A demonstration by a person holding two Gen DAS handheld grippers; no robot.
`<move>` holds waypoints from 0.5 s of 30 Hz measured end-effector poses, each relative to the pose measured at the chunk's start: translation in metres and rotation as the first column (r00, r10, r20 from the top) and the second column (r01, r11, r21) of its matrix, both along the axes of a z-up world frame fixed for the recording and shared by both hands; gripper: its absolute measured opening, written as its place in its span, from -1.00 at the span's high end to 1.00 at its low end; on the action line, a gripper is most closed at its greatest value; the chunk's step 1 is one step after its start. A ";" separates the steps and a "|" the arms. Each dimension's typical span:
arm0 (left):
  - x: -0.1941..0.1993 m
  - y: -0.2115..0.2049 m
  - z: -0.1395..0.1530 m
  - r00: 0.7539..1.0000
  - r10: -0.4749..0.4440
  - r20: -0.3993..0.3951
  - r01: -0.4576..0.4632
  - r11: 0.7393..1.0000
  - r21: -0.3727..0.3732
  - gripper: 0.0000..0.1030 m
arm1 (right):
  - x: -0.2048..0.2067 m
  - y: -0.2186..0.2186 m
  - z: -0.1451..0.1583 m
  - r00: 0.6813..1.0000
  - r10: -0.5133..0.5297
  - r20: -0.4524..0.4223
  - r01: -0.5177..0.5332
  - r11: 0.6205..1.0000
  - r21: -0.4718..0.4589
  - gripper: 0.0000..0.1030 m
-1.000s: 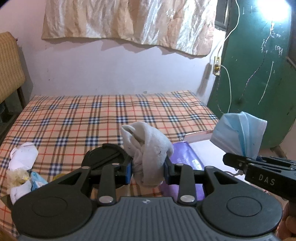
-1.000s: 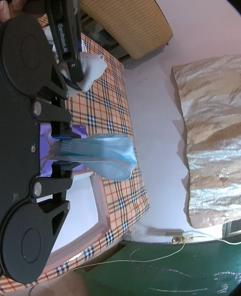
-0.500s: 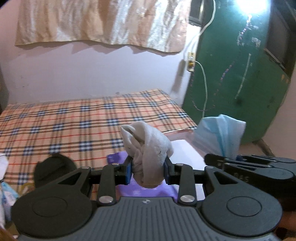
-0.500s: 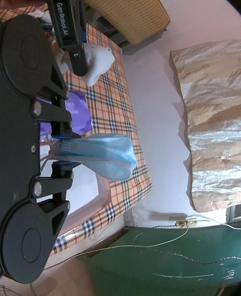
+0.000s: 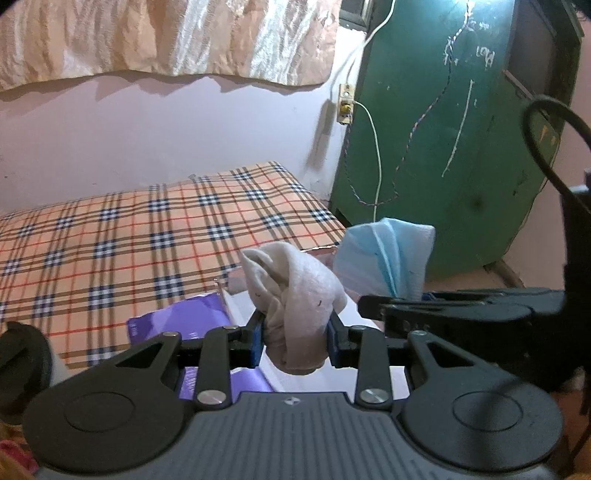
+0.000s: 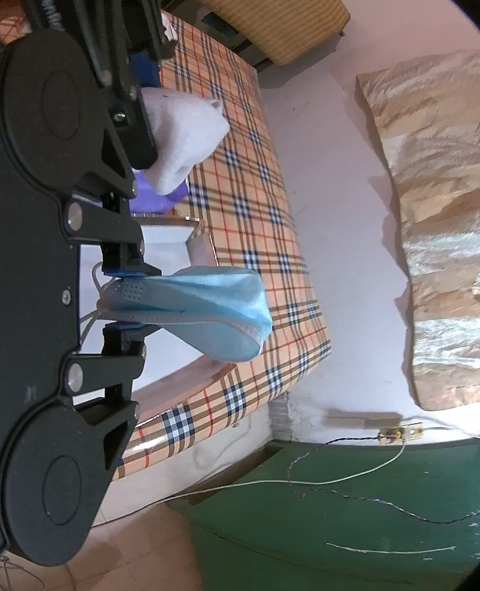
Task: Organize soft objects
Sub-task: 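Carry the sock and the mask over to the pink-rimmed tray, then open both tools to drop the sock and mask into the tray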
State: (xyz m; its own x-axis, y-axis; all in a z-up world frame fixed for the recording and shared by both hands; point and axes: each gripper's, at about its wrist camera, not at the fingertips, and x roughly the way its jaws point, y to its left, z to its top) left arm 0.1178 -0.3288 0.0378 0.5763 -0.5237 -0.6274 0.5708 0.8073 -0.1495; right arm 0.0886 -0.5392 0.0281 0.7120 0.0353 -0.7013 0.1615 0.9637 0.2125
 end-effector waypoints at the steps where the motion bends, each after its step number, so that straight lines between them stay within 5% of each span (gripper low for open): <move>1: 0.001 -0.003 -0.002 1.000 -0.005 -0.001 0.005 1.000 0.002 0.33 | 0.003 -0.002 -0.002 1.000 0.000 -0.004 0.000 1.000 0.000 0.48; 6: 0.004 -0.013 -0.009 0.999 -0.045 -0.008 0.045 0.999 -0.009 0.15 | 0.018 -0.011 -0.005 1.000 0.006 -0.005 -0.006 1.000 -0.009 0.26; 7: 0.004 -0.014 -0.010 0.999 -0.045 -0.005 0.045 0.999 -0.008 -0.04 | 0.021 -0.012 -0.005 1.000 0.009 -0.005 -0.009 1.000 -0.014 0.12; 9: 0.003 -0.017 -0.012 0.999 -0.037 0.015 0.037 0.999 0.002 -0.22 | 0.027 -0.014 -0.005 1.000 0.008 -0.009 -0.009 0.999 -0.033 -0.54; 15: 0.002 -0.009 -0.009 1.000 -0.018 0.013 0.018 1.000 -0.009 -0.39 | 0.021 -0.015 0.001 1.000 -0.006 0.008 0.007 0.998 -0.062 -0.53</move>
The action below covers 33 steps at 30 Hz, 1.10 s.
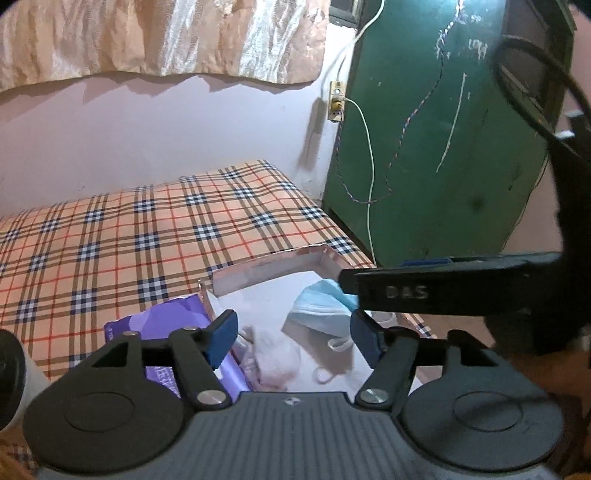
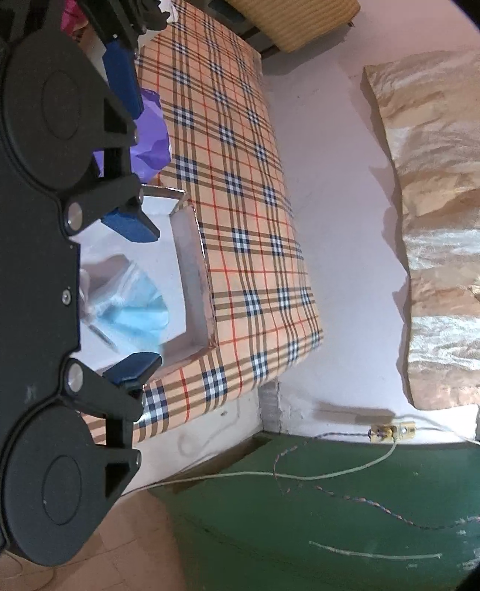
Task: Organize soft objects
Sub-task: 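Open both tools to drop the sock and mask into the tray, then move both tools back to the pile of soft items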
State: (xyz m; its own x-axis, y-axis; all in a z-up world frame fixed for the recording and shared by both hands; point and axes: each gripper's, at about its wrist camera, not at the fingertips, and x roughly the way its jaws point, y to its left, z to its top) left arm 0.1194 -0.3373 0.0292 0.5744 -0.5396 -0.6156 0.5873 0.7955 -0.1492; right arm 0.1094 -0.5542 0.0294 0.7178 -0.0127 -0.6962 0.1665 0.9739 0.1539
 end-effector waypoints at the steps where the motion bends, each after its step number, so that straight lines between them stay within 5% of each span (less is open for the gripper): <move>1: -0.001 0.002 0.002 1.000 0.001 -0.002 -0.001 1.000 0.000 -0.41 | -0.003 0.001 0.003 1.000 -0.006 0.009 0.006 1.000 -0.001 -0.54; 18: -0.040 0.062 0.034 0.988 0.145 0.043 -0.147 0.988 0.053 -0.68 | -0.079 0.046 0.045 0.987 -0.140 0.082 0.141 0.990 0.005 -0.63; 33: -0.057 0.115 0.031 0.974 0.224 0.029 -0.225 0.973 0.054 -0.70 | -0.108 0.117 0.053 0.996 -0.046 0.076 0.049 0.998 -0.042 -0.63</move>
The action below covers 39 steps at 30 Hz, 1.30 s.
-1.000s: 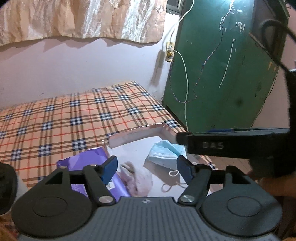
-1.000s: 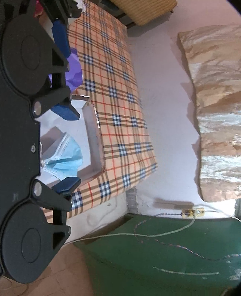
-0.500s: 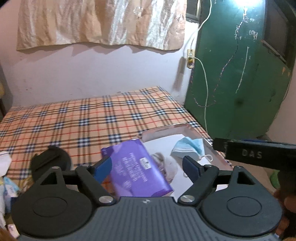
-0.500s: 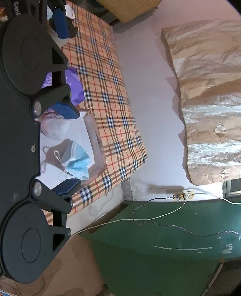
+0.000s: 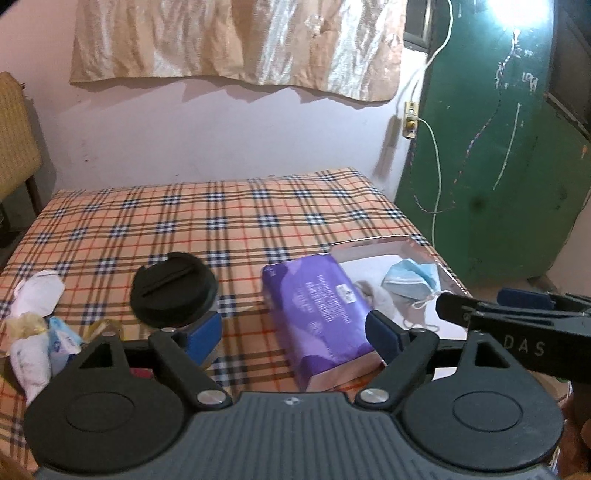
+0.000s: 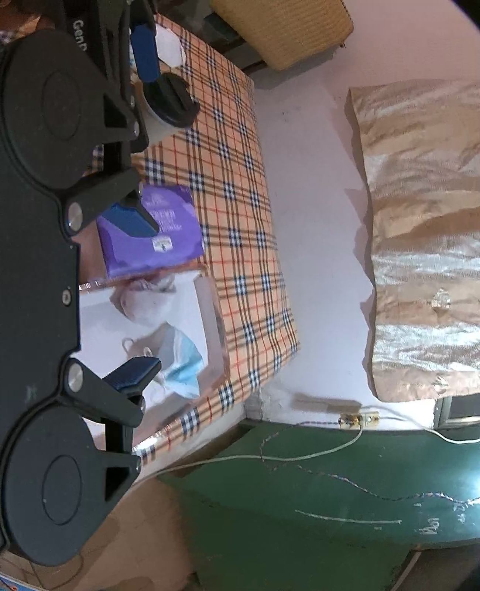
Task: Organize soft objects
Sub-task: 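Move both tools back to the pile of soft items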
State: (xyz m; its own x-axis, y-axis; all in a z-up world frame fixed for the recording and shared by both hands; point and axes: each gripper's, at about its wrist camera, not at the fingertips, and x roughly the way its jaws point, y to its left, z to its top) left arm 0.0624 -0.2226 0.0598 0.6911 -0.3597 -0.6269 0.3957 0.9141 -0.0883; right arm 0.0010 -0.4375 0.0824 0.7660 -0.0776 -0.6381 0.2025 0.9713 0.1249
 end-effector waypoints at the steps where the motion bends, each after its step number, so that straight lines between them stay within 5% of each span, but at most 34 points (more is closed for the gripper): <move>1: 0.000 0.003 0.000 1.000 0.005 -0.001 -0.005 1.000 -0.002 -0.70 | -0.001 0.003 0.000 1.000 0.007 -0.001 -0.007 1.000 0.002 -0.63; 39: -0.018 0.127 -0.005 0.981 0.193 -0.029 -0.193 0.981 -0.005 -0.72 | -0.001 0.130 -0.010 0.974 0.226 -0.015 -0.226 0.974 0.009 -0.64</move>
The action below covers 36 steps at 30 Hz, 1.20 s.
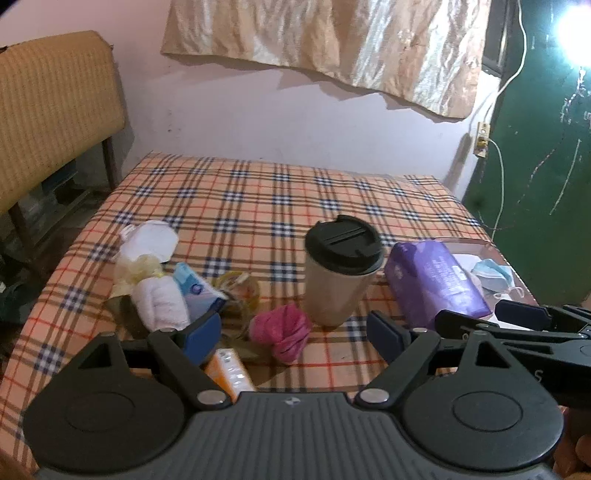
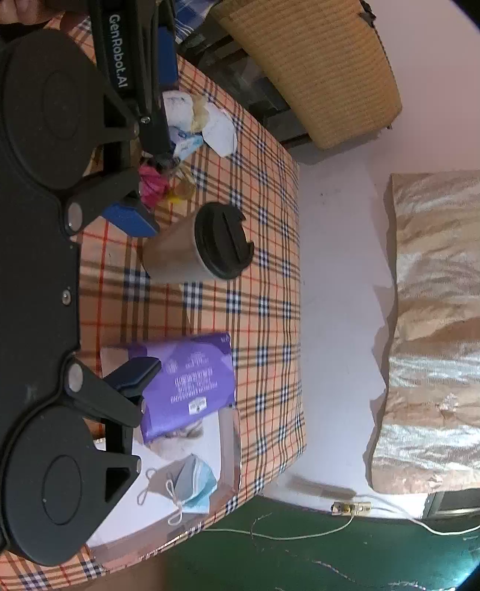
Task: Organize soft objects
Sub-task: 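Move both tools back to the pile of soft items, then grasp the orange tissue pack with the right tool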
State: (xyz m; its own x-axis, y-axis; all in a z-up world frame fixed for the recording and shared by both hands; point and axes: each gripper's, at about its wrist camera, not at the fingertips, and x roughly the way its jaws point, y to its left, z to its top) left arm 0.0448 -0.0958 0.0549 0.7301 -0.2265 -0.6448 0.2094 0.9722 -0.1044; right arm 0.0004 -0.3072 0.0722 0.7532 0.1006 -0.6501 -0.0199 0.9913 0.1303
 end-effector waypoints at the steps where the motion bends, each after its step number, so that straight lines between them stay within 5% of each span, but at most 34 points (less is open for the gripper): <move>1: -0.001 0.003 -0.001 1.000 0.007 -0.002 -0.007 1.000 -0.002 -0.72 | 0.000 0.003 0.000 1.000 0.005 0.000 -0.005 1.000 -0.001 -0.64; 22: -0.012 0.079 -0.017 0.993 0.113 -0.041 -0.114 0.993 -0.041 -0.79 | 0.003 0.074 -0.018 0.988 0.150 -0.027 -0.149 0.989 0.014 -0.64; 30: -0.008 0.132 -0.041 0.960 0.258 -0.107 -0.262 0.965 -0.022 -0.79 | 0.007 0.107 -0.052 0.953 0.286 -0.097 -0.277 0.957 0.090 -0.64; 36: -0.006 0.149 -0.052 0.948 0.286 -0.142 -0.293 0.956 -0.027 -0.79 | 0.022 0.134 -0.076 0.930 0.350 -0.112 -0.332 0.931 0.152 -0.63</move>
State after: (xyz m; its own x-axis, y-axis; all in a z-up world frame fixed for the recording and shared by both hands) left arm 0.0386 0.0527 0.0031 0.6753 -0.0512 -0.7358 -0.0994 0.9822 -0.1595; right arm 0.0227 -0.1734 -0.0039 0.5650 0.4246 -0.7074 -0.3268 0.9024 0.2807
